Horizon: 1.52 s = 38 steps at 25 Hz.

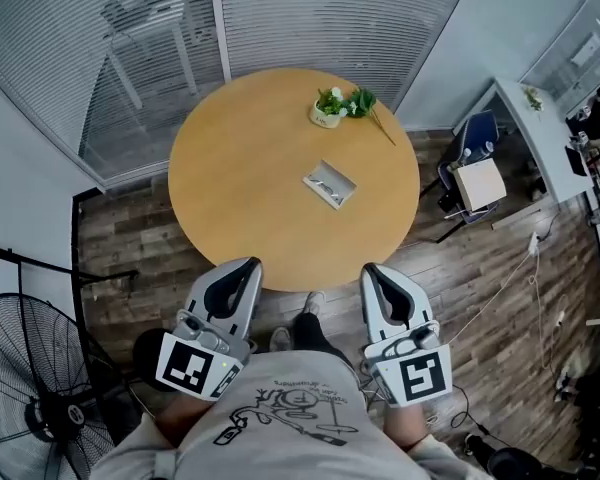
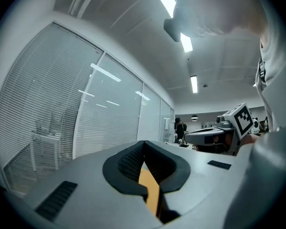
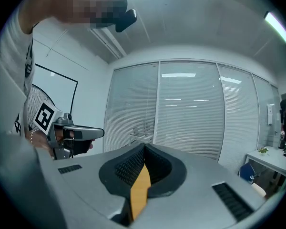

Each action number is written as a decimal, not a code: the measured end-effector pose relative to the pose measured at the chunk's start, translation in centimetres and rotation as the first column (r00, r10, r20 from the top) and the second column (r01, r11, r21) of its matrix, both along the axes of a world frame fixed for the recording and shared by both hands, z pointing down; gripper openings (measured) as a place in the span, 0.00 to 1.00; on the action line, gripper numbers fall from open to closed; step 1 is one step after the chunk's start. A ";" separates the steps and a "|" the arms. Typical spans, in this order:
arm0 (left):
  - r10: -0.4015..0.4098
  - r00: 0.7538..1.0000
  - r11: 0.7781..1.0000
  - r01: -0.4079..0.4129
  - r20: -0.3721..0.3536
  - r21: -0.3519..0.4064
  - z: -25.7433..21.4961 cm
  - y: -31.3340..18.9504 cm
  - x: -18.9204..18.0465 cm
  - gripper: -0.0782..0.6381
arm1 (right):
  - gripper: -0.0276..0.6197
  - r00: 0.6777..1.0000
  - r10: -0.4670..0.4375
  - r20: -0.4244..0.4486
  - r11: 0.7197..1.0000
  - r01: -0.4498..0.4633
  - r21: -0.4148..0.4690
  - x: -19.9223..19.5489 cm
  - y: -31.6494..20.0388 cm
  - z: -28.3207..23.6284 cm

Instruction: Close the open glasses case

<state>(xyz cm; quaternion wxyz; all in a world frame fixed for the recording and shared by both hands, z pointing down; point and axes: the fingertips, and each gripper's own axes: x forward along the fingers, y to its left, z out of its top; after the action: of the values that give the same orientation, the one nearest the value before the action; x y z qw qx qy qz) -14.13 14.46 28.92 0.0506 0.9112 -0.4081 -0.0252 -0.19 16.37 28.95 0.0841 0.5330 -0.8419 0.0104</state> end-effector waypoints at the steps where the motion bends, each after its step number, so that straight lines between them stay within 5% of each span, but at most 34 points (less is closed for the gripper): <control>1: 0.002 1.000 1.000 -0.002 0.001 -0.001 0.1 -0.4 0.3 0.13 | 0.06 1.000 0.002 0.002 1.000 -0.002 0.000 0.3 -0.4 0.0; 38: 0.015 0.999 1.000 -0.014 0.029 -0.017 0.0 -16.5 10.7 0.13 | 0.06 0.999 -0.034 0.028 0.999 0.034 -0.005 9.8 -16.6 0.4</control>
<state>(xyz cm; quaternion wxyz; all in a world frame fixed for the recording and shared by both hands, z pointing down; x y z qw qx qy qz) -3.48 -2.03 28.91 0.0524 0.9140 -0.4023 -0.0081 9.56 -0.20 29.34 0.0737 0.5180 -0.8520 0.0187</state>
